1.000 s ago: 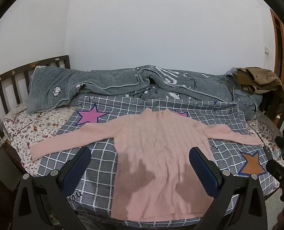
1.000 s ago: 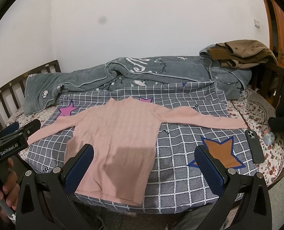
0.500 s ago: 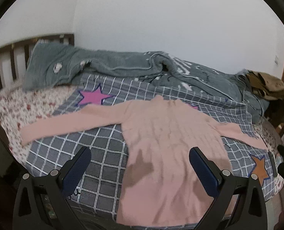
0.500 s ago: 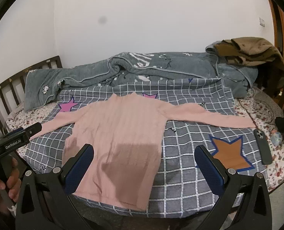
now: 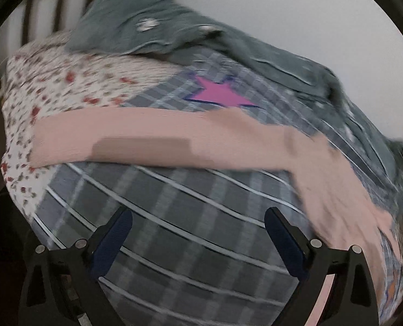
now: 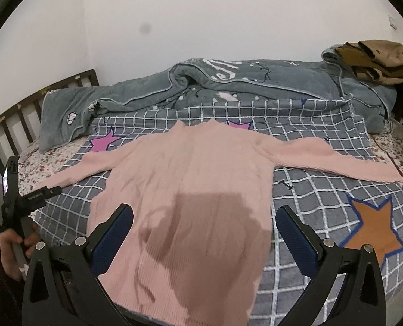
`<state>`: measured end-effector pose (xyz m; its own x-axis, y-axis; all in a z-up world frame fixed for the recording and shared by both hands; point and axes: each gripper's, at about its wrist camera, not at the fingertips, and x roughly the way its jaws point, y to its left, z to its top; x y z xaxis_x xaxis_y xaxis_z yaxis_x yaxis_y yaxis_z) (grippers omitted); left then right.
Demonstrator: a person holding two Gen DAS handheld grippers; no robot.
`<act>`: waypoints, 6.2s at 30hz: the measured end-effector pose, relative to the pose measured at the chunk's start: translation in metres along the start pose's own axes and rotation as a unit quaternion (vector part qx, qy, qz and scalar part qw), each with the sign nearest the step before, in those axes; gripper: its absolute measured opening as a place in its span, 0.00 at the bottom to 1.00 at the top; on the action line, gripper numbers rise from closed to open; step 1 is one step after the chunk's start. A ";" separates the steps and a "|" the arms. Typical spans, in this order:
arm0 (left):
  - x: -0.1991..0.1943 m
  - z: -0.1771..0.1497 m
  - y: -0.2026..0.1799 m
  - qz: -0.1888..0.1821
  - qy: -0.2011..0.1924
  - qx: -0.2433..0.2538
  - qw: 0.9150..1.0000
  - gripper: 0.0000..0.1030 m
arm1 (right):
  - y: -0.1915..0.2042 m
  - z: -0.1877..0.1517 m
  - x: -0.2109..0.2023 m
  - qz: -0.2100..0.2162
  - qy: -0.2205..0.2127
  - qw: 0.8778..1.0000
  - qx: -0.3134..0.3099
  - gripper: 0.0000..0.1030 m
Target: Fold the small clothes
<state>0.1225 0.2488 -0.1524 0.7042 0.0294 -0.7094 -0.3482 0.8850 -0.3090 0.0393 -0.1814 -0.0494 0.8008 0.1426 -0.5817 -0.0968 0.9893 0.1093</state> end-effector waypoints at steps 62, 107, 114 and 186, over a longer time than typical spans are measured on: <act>0.074 -0.080 -0.435 -0.096 0.060 0.293 0.949 0.28 | -0.219 -0.005 0.067 0.022 -0.014 0.986 0.165 1.00; -0.045 -0.134 -0.112 -0.076 0.079 0.201 0.973 0.54 | -0.059 -0.110 0.032 0.042 0.083 0.995 0.033 0.65; -0.035 -0.133 -0.122 -0.072 0.089 0.197 0.974 0.07 | -0.036 -0.122 0.050 0.024 0.118 0.993 -0.001 0.29; 0.142 0.057 -0.172 -0.029 0.008 0.183 0.983 0.66 | -0.213 0.023 0.116 -0.151 0.016 0.985 0.081 0.56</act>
<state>0.3171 0.1271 -0.1638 0.7057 -0.0298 -0.7079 -0.0604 0.9930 -0.1019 0.1667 -0.3760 -0.1216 0.7594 -0.1532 -0.6324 0.2407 0.9691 0.0542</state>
